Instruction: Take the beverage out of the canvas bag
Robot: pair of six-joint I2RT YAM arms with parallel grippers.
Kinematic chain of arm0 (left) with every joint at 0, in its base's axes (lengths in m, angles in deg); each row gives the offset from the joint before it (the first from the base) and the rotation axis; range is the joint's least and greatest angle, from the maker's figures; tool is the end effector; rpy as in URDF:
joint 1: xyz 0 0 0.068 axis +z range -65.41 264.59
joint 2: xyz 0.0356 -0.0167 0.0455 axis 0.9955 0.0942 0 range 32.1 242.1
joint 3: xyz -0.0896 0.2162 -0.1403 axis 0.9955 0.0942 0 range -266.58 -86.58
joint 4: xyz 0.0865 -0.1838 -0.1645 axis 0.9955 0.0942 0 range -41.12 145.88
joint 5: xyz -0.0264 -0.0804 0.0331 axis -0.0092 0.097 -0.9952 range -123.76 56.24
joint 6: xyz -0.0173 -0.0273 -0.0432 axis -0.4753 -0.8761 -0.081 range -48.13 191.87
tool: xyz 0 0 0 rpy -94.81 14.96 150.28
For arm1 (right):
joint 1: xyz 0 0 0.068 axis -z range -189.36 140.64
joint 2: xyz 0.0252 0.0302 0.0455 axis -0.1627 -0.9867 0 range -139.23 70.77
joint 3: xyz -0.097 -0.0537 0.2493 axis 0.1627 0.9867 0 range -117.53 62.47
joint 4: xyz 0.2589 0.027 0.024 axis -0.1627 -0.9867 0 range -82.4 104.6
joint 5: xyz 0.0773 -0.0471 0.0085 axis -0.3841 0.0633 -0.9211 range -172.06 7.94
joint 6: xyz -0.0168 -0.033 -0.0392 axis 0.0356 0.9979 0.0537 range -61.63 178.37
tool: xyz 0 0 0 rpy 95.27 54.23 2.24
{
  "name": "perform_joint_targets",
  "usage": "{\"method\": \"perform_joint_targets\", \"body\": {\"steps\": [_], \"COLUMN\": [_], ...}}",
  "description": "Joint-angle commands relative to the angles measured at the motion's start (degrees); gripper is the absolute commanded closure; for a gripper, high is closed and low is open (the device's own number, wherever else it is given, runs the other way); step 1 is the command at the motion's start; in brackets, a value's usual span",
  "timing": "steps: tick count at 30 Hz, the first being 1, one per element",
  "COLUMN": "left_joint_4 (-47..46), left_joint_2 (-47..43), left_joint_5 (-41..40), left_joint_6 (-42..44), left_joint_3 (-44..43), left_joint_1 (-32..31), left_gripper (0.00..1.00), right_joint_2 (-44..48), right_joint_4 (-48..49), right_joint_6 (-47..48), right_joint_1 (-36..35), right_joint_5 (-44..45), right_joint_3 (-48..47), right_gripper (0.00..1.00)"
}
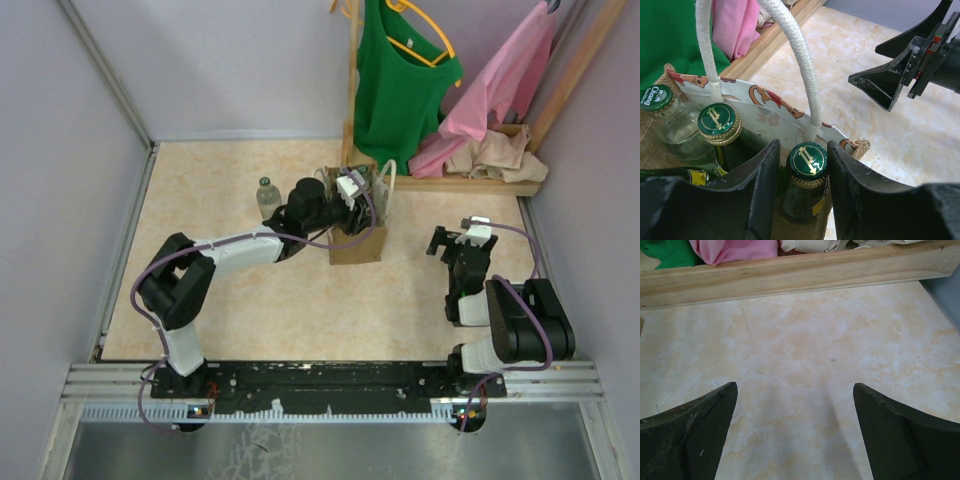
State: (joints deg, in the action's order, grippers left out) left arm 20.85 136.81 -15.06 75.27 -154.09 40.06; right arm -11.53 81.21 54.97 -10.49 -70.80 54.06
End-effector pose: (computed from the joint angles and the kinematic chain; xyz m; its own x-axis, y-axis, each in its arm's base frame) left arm 0.2948 -0.3060 0.2514 -0.0606 0.1382 -0.9885 0.8951 0.4458 0.0075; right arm 0.2183 -0.0027 0.1427 -0.1163 0.0558 -0.9916 0.1816 0.9828 0.0340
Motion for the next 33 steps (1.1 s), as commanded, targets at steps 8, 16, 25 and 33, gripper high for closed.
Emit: {"method": "perform_joint_targets", "body": {"steps": [8, 16, 25, 33], "left_joint_4": [-4.93, -5.19, -4.35, -2.60], "left_joint_2": [3.68, 4.45, 3.67, -0.76], "left_joint_5": [0.73, 0.01, 0.14, -0.56], "left_joint_6": [-1.21, -1.18, -1.03, 1.99], "left_joint_3": [-0.24, -0.08, -0.50, -6.23], "left_joint_1": [-0.03, -0.02, -0.01, -0.03], "left_gripper": [0.56, 0.85, 1.00, 1.00], "right_joint_2": [-0.31, -0.31, -0.31, -0.34], "right_joint_4": [3.18, 3.18, 3.18, 3.18], "right_joint_6": [0.85, 0.86, 0.90, 0.85], "right_joint_1": [-0.50, -0.48, -0.50, -0.52], "right_joint_5": [0.35, 0.42, 0.35, 0.35], "right_joint_3": [-1.95, -1.95, -1.96, -1.90], "right_gripper": [0.01, 0.01, 0.01, 0.01]}}
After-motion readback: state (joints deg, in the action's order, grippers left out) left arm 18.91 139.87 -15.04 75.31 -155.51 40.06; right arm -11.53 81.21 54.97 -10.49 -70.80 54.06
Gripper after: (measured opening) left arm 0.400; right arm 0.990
